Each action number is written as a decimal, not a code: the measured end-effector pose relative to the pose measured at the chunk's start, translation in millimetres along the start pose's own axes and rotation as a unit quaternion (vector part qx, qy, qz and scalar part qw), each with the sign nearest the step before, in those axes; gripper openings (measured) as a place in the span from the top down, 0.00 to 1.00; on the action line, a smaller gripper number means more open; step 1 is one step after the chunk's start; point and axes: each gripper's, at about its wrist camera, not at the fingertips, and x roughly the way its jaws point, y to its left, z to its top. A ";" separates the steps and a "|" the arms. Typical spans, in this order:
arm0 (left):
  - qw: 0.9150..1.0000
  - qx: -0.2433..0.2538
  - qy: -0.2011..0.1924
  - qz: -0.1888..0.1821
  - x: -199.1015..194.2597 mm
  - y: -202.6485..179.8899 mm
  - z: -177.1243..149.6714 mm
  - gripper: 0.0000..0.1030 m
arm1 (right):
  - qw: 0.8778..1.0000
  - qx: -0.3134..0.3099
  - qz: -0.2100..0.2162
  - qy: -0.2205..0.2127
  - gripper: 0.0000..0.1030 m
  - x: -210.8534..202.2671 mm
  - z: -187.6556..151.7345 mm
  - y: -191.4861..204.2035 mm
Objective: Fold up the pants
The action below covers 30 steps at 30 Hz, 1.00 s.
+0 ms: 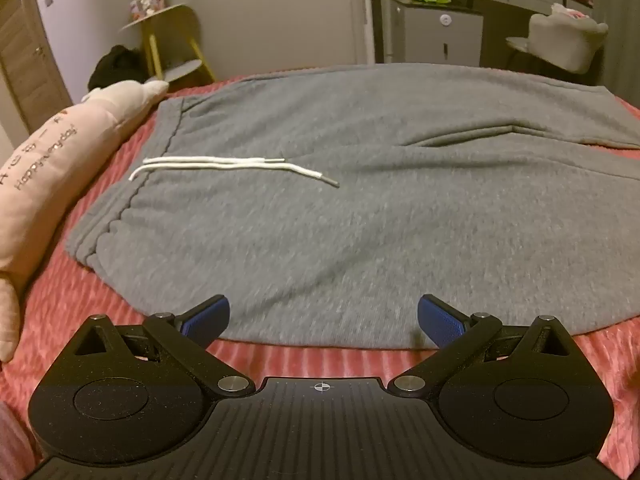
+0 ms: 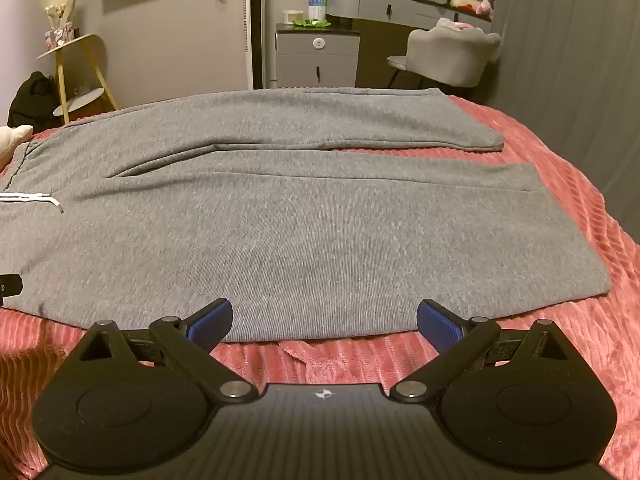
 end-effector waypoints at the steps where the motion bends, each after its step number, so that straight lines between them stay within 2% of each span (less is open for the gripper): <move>1: 1.000 0.000 0.001 0.000 0.1 0.1 0.0 0.00 | 1.000 0.000 0.000 0.001 0.04 0.1 0.0 0.0; 30: 1.000 -0.005 0.010 -0.002 4.2 2.7 -3.2 0.00 | 1.000 0.003 0.002 0.002 0.04 -0.7 0.7 -2.4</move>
